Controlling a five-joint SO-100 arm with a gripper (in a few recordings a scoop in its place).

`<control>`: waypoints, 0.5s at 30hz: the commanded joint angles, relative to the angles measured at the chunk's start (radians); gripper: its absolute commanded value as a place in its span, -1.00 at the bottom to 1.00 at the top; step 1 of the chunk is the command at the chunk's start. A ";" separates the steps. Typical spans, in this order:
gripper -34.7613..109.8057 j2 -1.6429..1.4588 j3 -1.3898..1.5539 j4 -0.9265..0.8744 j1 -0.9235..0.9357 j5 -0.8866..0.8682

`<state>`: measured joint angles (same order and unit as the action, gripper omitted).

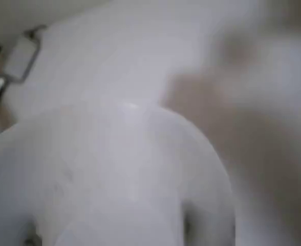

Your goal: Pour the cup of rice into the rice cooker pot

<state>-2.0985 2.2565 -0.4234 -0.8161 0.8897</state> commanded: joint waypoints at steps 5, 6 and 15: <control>-0.26 0.034 0.321 0.503 0.081 0.225; -0.26 0.052 0.365 0.601 0.091 0.259; -0.24 0.373 0.417 1.157 0.155 0.399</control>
<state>-1.8239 2.6799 0.4985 -0.6995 1.2318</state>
